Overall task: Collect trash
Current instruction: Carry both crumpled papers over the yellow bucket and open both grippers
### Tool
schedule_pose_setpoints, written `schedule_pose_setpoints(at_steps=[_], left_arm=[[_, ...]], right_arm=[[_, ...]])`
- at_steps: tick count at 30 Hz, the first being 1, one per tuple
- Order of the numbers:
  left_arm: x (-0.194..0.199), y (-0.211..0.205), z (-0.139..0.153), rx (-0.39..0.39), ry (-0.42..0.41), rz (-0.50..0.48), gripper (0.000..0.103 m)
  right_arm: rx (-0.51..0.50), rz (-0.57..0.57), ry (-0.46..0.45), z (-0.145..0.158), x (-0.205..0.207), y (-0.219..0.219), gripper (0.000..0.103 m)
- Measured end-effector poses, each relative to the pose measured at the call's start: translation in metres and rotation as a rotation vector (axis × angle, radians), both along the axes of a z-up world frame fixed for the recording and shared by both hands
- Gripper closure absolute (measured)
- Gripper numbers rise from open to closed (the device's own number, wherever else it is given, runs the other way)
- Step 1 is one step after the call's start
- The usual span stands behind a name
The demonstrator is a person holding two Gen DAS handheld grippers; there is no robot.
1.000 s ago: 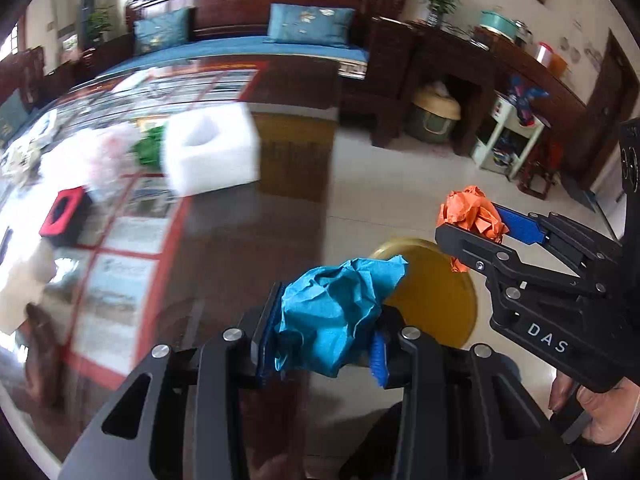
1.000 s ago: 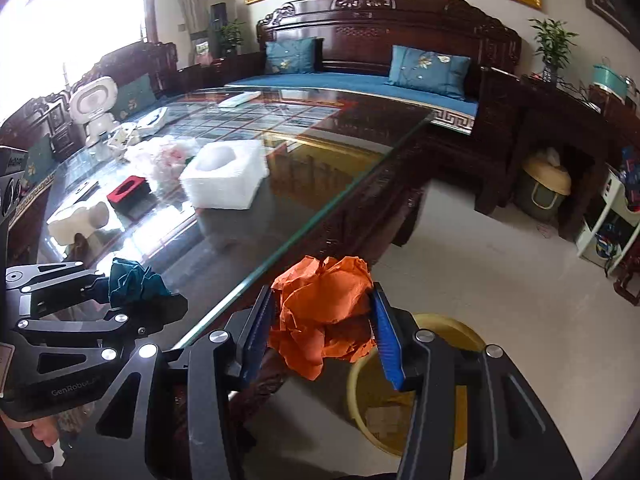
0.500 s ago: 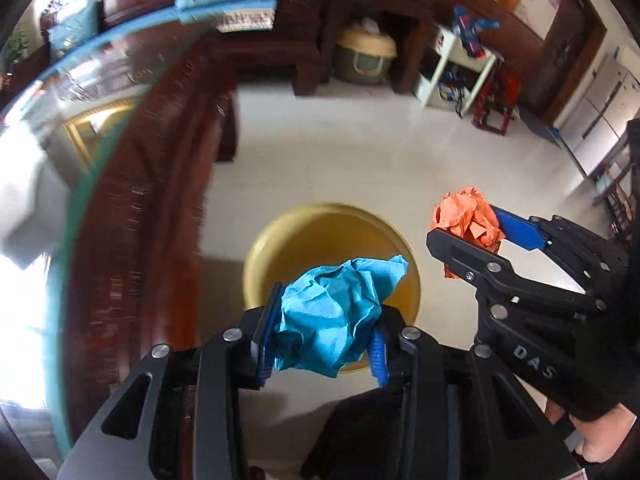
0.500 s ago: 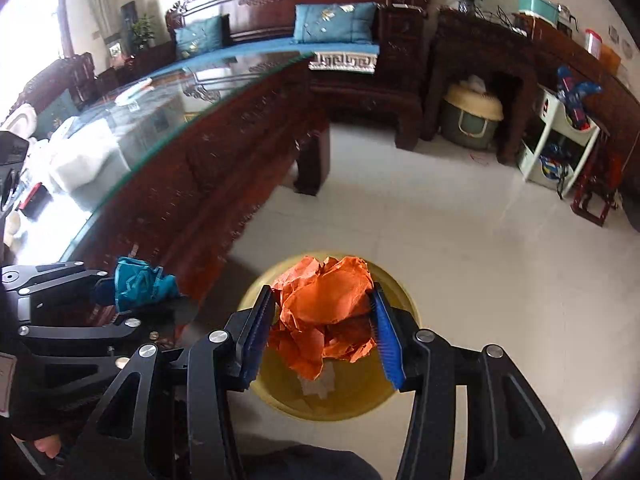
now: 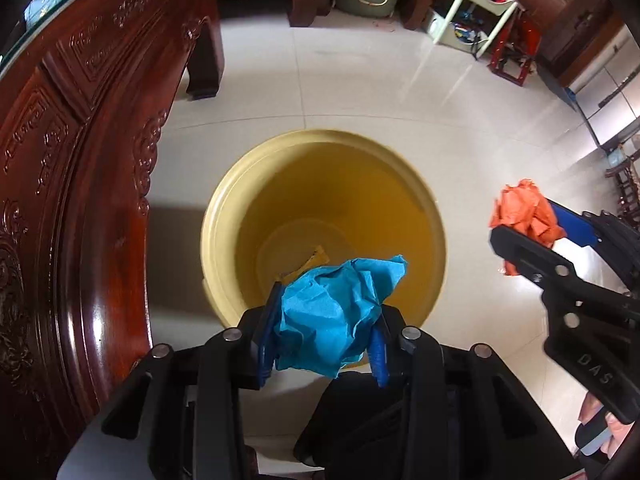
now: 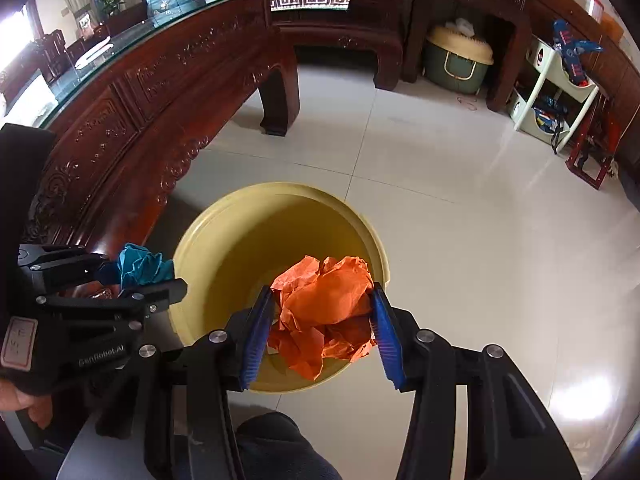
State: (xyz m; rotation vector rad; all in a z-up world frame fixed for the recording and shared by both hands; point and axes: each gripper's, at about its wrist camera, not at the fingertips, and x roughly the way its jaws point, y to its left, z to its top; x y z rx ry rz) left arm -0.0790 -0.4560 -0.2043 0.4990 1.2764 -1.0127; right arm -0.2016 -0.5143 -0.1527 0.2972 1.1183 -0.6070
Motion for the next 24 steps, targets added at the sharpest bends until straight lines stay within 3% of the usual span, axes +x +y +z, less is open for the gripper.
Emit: schedule_pose_setpoints(at_steps=[3, 6, 10, 24], left_arm=[[0.006, 0.002, -0.003, 0.005, 0.002, 0.007, 0.060], [0.007, 0.006, 0.000, -0.003, -0.022, 0.014, 0.042], [0.007, 0.009, 0.010, -0.013, -0.079, 0.007, 0.033], [0.020, 0.031, 0.038, -0.040, -0.120, 0.039, 0.030]], right_arm=[[-0.001, 0.005, 0.003, -0.002, 0.002, -0.001, 0.056], [-0.003, 0.008, 0.006, -0.003, 0.006, -0.001, 0.056], [-0.003, 0.017, 0.018, -0.003, 0.009, 0.002, 0.056], [0.025, 0.059, 0.078, -0.016, 0.027, 0.010, 0.053]])
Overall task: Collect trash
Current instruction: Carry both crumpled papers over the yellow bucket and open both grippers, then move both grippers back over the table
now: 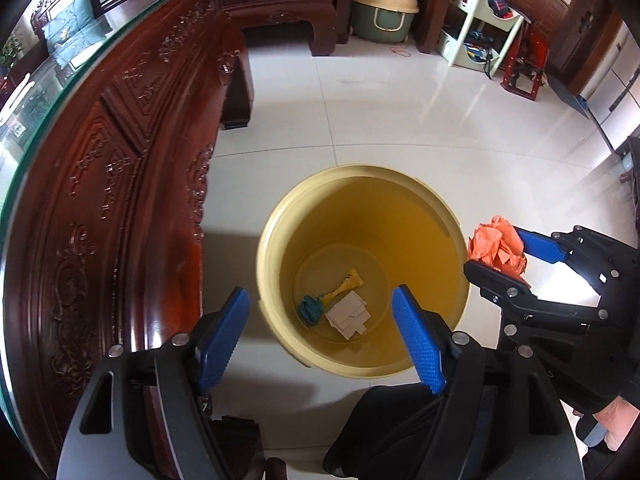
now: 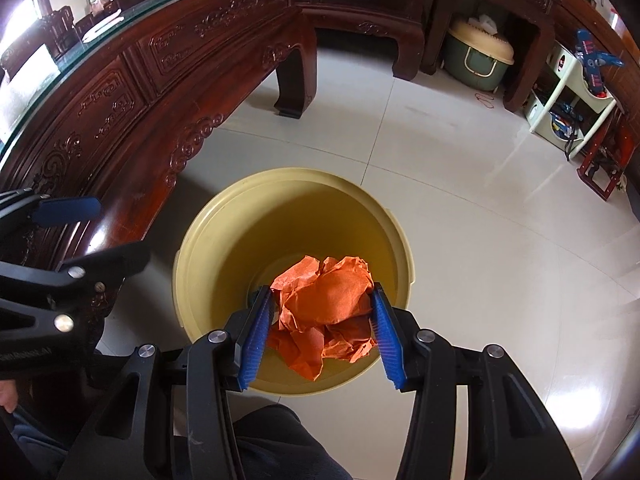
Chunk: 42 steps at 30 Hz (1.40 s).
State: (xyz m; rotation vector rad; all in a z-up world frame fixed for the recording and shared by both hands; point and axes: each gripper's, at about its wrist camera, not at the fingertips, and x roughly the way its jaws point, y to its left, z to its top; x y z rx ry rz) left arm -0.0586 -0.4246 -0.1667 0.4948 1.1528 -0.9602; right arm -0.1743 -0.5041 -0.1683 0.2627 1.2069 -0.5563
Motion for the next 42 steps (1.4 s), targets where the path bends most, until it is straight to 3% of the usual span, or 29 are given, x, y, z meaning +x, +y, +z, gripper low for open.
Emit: schedule_pose_setpoints(at_steps=[2, 3, 4, 16, 24, 28, 36, 42], left_arm=[[0.003, 0.004, 0.002, -0.002, 0.000, 0.011, 0.030], [0.005, 0.005, 0.004, -0.006, -0.002, 0.013, 0.030], [0.006, 0.005, 0.005, -0.009, -0.003, 0.014, 0.030], [0.012, 0.011, 0.015, -0.038, 0.005, 0.018, 0.030], [0.010, 0.036, 0.054, -0.136, -0.047, 0.021, 0.030], [0.013, 0.071, 0.090, -0.221, -0.131, 0.065, 0.021], [0.033, 0.168, 0.125, -0.276, -0.228, 0.197, 0.021], [0.058, 0.266, 0.136, -0.244, -0.331, 0.382, 0.015]], right_arm=[[0.000, 0.013, 0.024, -0.003, 0.005, 0.002, 0.044], [-0.002, 0.016, 0.034, -0.005, 0.007, 0.003, 0.034], [-0.006, 0.025, 0.046, -0.006, 0.008, 0.005, 0.033], [-0.065, 0.024, 0.051, 0.004, 0.012, 0.013, 0.033], [-0.153, 0.030, -0.054, 0.047, 0.011, 0.034, 0.033], [-0.249, 0.045, -0.127, 0.072, 0.018, 0.057, 0.021], [-0.367, 0.126, -0.316, 0.115, 0.050, 0.124, 0.008], [-0.309, 0.272, -0.395, 0.123, 0.096, 0.190, 0.008]])
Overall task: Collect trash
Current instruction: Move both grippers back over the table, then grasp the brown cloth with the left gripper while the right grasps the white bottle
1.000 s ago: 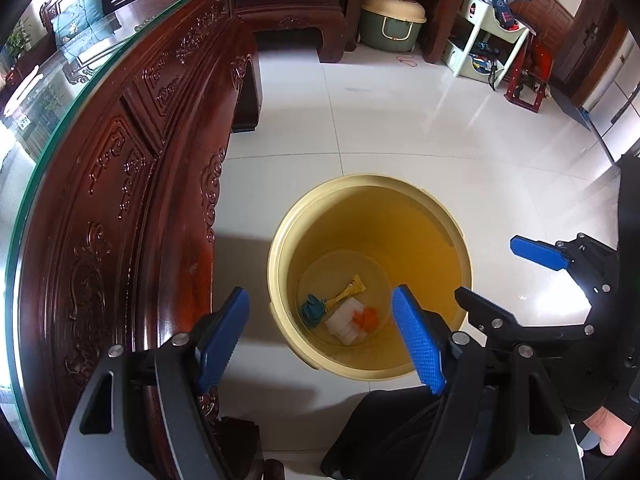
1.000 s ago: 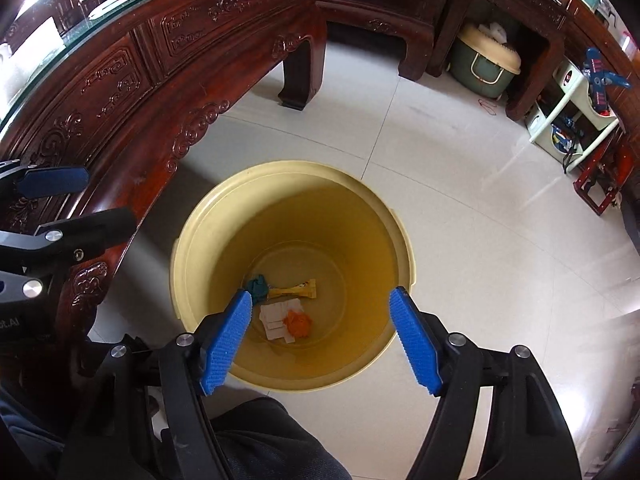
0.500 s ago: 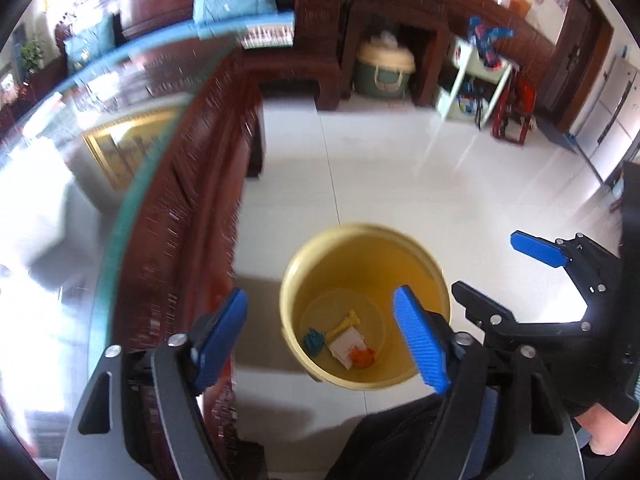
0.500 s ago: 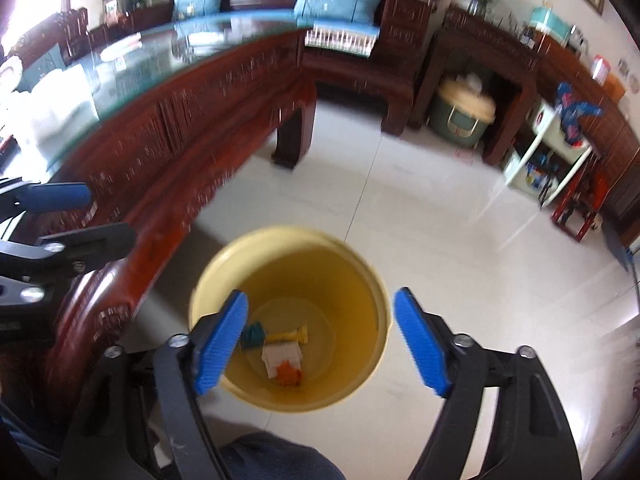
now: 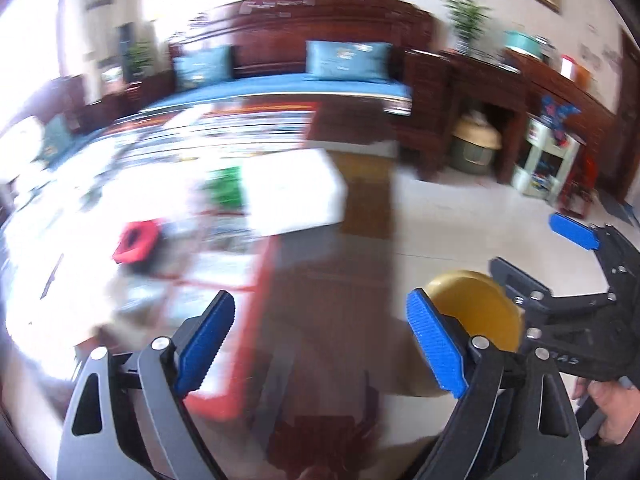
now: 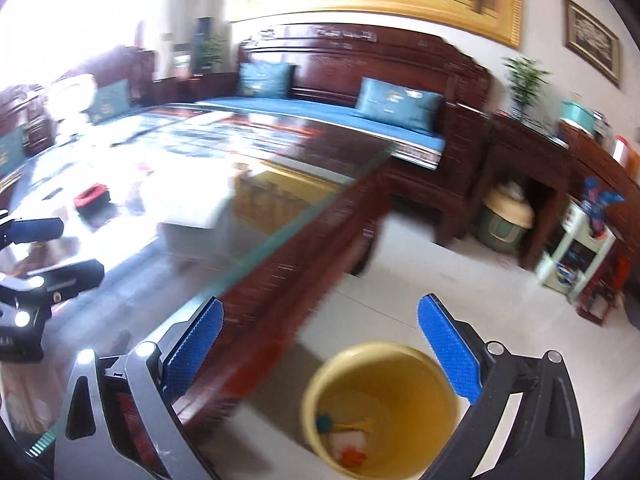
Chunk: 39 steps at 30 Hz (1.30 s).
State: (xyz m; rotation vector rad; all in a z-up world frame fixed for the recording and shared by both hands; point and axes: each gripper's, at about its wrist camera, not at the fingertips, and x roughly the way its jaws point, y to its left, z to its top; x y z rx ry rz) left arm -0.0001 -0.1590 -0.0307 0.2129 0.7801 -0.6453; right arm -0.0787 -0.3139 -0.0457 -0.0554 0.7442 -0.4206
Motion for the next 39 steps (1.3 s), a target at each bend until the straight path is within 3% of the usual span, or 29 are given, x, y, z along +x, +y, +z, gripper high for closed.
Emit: schedule_pose_setpoints(at_steps=[6, 10, 14, 18, 23, 26, 28, 31, 39], left_arm=[[0.034, 0.089, -0.019, 0.039, 0.033, 0.218, 0.014], [0.060, 0.124, -0.038, 0.069, 0.078, 0.298, 0.014], [0.074, 0.144, -0.058, 0.052, 0.123, 0.305, 0.015], [0.084, 0.145, -0.066, 0.041, 0.150, 0.293, 0.023], [0.087, 0.140, -0.068, 0.066, 0.140, 0.282, 0.036], [0.088, 0.141, -0.066, 0.069, 0.129, 0.282, 0.060], [0.089, 0.146, -0.065, 0.060, 0.133, 0.281, 0.085], [0.093, 0.156, -0.065, 0.027, 0.154, 0.288, 0.091], [0.094, 0.191, -0.060, -0.027, 0.161, 0.355, 0.091]], right_arm=[[0.059, 0.144, 0.011, -0.005, 0.045, 0.063, 0.008], [0.109, 0.217, 0.006, -0.005, 0.067, 0.094, 0.008], [0.105, 0.247, 0.014, -0.005, 0.078, 0.122, 0.008], [0.107, 0.245, 0.021, -0.006, 0.083, 0.125, 0.008], [0.126, 0.227, 0.021, -0.008, 0.084, 0.122, 0.008], [0.141, 0.232, 0.027, -0.010, 0.086, 0.122, 0.008], [0.150, 0.246, 0.029, -0.011, 0.089, 0.126, 0.008], [0.158, 0.280, 0.034, -0.012, 0.095, 0.136, 0.008], [0.195, 0.403, 0.055, -0.019, 0.129, 0.171, 0.008]])
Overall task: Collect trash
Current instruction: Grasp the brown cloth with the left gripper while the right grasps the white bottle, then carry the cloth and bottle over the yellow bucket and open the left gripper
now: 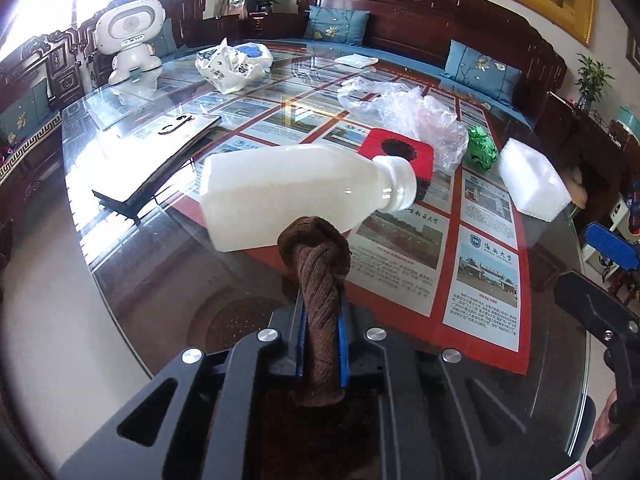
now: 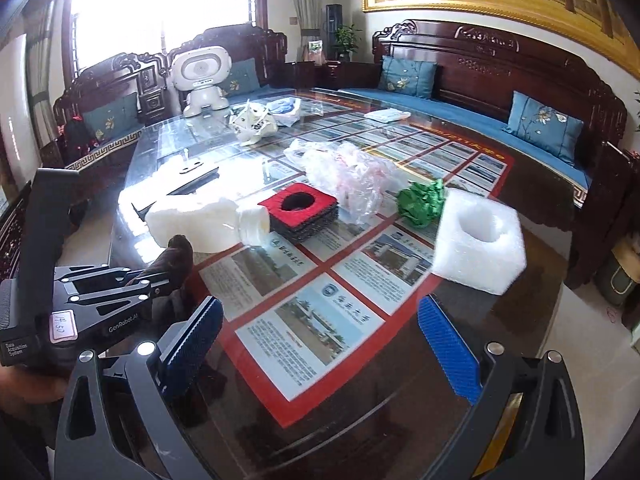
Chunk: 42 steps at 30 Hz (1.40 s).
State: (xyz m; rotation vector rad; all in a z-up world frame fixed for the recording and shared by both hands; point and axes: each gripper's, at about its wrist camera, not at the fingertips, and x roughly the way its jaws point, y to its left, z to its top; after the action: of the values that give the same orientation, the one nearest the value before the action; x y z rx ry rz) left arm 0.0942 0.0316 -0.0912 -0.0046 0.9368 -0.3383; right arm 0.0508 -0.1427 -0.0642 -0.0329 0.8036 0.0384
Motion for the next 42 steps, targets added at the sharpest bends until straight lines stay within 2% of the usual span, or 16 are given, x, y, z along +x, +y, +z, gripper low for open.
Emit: schedule_pose_setpoints(at_steps=[3, 9, 16, 21, 24, 26, 28, 31, 42], left_arm=[[0.002, 0.015, 0.003, -0.017, 0.000, 0.028, 0.091], [0.007, 0.036, 0.003, -0.027, 0.006, 0.069, 0.091], [0.018, 0.054, 0.003, -0.041, 0.010, 0.113, 0.091], [0.022, 0.061, 0.003, -0.044, 0.008, 0.128, 0.091], [0.025, 0.062, 0.002, -0.044, 0.012, 0.134, 0.091], [0.026, 0.063, 0.001, -0.045, 0.017, 0.135, 0.091], [0.026, 0.063, 0.000, -0.048, 0.021, 0.137, 0.091], [0.027, 0.061, -0.002, -0.047, 0.025, 0.134, 0.091], [0.027, 0.048, -0.003, -0.042, 0.029, 0.104, 0.091]], right_arm=[[0.017, 0.075, 0.008, -0.001, 0.019, 0.016, 0.008], [-0.010, 0.247, 0.051, -0.009, 0.062, 0.050, 0.008], [-0.193, 0.445, 0.012, -0.012, 0.100, 0.097, 0.011], [-0.236, 0.585, 0.041, -0.022, 0.117, 0.119, 0.013], [-0.229, 0.615, 0.082, -0.029, 0.133, 0.125, 0.013], [-0.215, 0.628, 0.118, -0.035, 0.142, 0.128, 0.017], [-0.221, 0.639, 0.160, -0.042, 0.147, 0.130, 0.039], [-0.274, 0.634, 0.186, -0.050, 0.145, 0.131, 0.048], [-0.101, 0.507, 0.199, -0.039, 0.133, 0.088, 0.052]])
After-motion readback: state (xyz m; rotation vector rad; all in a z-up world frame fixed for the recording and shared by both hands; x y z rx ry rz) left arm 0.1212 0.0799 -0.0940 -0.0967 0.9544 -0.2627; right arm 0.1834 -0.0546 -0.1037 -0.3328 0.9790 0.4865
